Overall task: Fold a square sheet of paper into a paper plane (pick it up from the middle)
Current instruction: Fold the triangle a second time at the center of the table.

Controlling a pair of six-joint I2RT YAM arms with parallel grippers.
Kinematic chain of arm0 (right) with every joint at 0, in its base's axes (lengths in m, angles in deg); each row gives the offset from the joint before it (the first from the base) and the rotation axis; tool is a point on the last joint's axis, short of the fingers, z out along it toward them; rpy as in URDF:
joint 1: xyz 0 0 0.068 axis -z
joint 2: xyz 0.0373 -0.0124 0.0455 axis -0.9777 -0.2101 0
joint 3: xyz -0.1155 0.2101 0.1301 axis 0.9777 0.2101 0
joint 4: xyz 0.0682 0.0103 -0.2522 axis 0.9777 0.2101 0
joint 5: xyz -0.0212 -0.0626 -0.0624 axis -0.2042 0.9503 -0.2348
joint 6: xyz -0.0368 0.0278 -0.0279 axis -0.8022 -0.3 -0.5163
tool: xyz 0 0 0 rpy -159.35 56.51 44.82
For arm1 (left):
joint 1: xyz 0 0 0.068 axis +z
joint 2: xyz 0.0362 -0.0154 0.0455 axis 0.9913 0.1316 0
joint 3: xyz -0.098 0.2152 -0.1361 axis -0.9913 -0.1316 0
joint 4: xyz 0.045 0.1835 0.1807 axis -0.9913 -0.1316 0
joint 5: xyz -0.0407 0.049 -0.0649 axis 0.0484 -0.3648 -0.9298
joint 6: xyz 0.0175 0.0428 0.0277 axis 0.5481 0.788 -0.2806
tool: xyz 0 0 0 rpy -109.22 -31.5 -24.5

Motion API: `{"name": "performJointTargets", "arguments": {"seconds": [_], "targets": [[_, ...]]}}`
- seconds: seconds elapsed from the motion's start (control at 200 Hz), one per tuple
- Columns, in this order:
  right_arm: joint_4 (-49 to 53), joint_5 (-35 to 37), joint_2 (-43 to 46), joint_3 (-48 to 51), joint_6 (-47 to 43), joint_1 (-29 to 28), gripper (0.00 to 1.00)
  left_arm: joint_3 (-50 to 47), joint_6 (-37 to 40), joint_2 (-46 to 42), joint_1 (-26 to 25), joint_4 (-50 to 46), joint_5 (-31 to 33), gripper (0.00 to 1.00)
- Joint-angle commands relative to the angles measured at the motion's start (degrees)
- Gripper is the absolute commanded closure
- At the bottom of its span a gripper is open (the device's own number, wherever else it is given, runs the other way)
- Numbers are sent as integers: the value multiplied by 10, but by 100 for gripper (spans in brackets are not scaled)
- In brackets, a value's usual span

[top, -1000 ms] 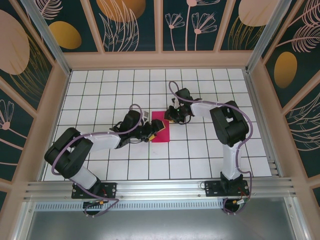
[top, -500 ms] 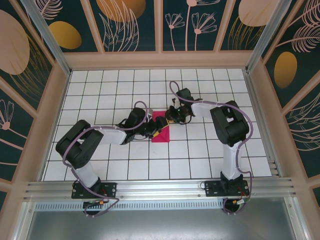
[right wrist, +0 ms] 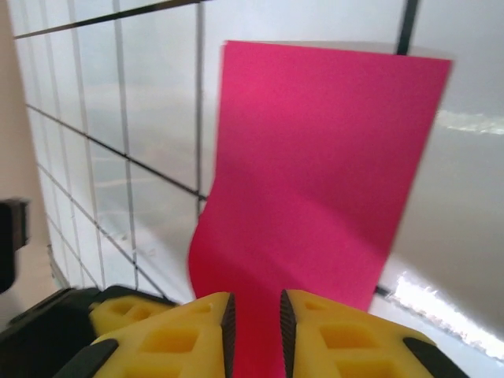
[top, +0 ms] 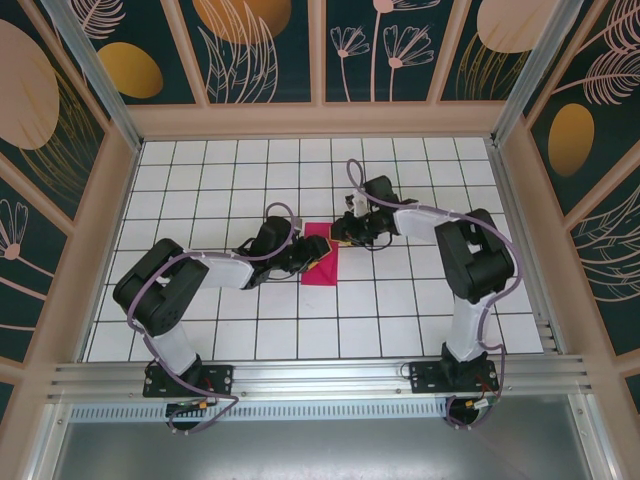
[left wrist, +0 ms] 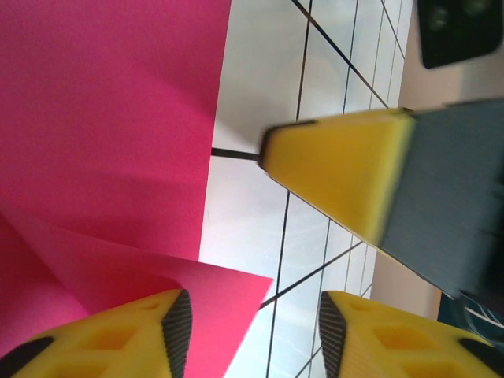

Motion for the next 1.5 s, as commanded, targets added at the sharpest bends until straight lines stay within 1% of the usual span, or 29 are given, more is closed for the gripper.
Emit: {"name": "performJointTargets", "arguments": {"seconds": [0.0,0.105,0.215,0.325,0.525,0.836,1.036,1.091,1.151,1.196,1.316,1.496], "targets": [[-1,-18,35,29,-19,6,73,-5,4,7,-3,1,13,58],[-1,-33,43,50,-19,6,72,-1,6,11,-3,-6,13,64],[-6,-47,58,72,-21,6,68,1,8,15,-3,-16,15,68],[-6,-56,64,83,-22,6,66,1,8,17,-3,-16,16,71],[-17,-58,62,96,-16,3,68,3,7,22,-4,-12,15,72],[-20,-75,46,89,-20,-7,72,6,6,22,-3,-10,11,73],[-20,-77,31,81,-20,-11,79,7,6,22,-3,-8,8,73],[-22,-77,28,80,-20,-11,84,8,6,21,-3,-8,7,73],[-21,-68,25,77,-21,-11,94,8,6,19,-3,-6,6,73],[-19,-61,21,74,-22,-10,96,8,7,18,-3,-4,4,73],[-11,-32,11,64,-28,-8,99,6,3,13,-3,17,-13,73],[2,-6,-7,47,-39,-6,100,7,3,13,-3,29,-25,74]]}}
